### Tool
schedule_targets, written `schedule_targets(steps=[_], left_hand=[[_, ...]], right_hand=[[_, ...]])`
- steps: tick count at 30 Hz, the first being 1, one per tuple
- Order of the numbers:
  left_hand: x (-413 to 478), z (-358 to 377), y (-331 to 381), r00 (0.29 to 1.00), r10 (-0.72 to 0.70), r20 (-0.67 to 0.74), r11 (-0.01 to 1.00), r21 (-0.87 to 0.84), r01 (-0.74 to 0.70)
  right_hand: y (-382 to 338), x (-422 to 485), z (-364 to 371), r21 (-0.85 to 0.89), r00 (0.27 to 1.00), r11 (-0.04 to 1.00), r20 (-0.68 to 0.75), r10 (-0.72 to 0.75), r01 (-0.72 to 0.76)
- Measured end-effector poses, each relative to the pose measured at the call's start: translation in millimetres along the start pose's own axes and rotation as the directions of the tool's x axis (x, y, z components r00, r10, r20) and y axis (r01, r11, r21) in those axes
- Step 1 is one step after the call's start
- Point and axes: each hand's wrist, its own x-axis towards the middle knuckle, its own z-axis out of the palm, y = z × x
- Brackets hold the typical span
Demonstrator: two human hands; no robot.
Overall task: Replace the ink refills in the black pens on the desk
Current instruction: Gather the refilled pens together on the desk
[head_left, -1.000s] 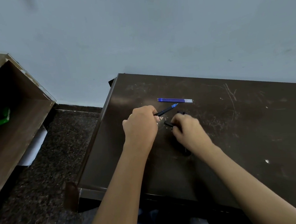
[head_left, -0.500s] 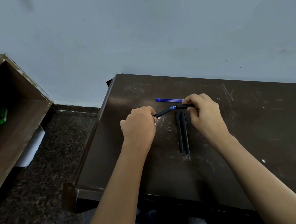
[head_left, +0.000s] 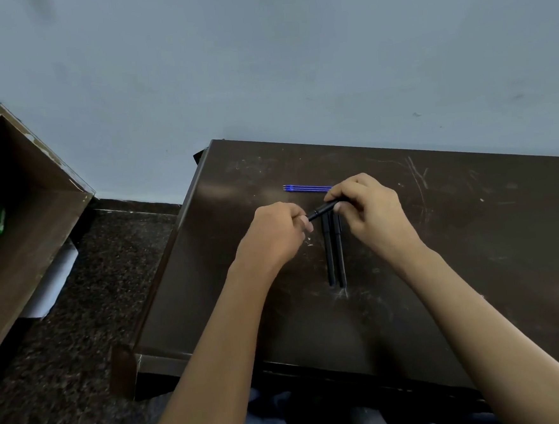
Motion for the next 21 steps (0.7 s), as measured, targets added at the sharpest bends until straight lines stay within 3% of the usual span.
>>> schedule_targets(steps=[4, 8, 13, 16, 21], left_hand=[[-2, 2, -2, 0.995, 0.074, -0.073, 0.995, -0.065, -0.079], [-3, 7, -3, 0.989, 0.098, -0.113, 0.995, 0.004, -0.098], [-6, 15, -4, 0.994, 0.025, -0.106, 0.997, -0.065, -0.032], [3, 29, -1, 0.997, -0.053, -0.050, 0.985, -0.166, 0.044], [16, 54, -12, 0.982, -0.116, -0.150, 0.993, -0.033, 0.112]], right_hand=[[-1, 2, -12, 0.039, 1.000, 0.999, 0.009, -0.021, 0.021], [-4, 1, -15, 0.001, 0.995, 1.000, 0.101, -0.006, 0.006], [-9, 6, -18, 0.000, 0.985, 0.999, 0.171, 0.032, -0.032], [-16, 15, -14, 0.049, 0.983, 0.985, 0.085, 0.163, -0.167], [3, 3, 9, 0.058, 0.879, 0.877, 0.035, 0.475, -0.476]])
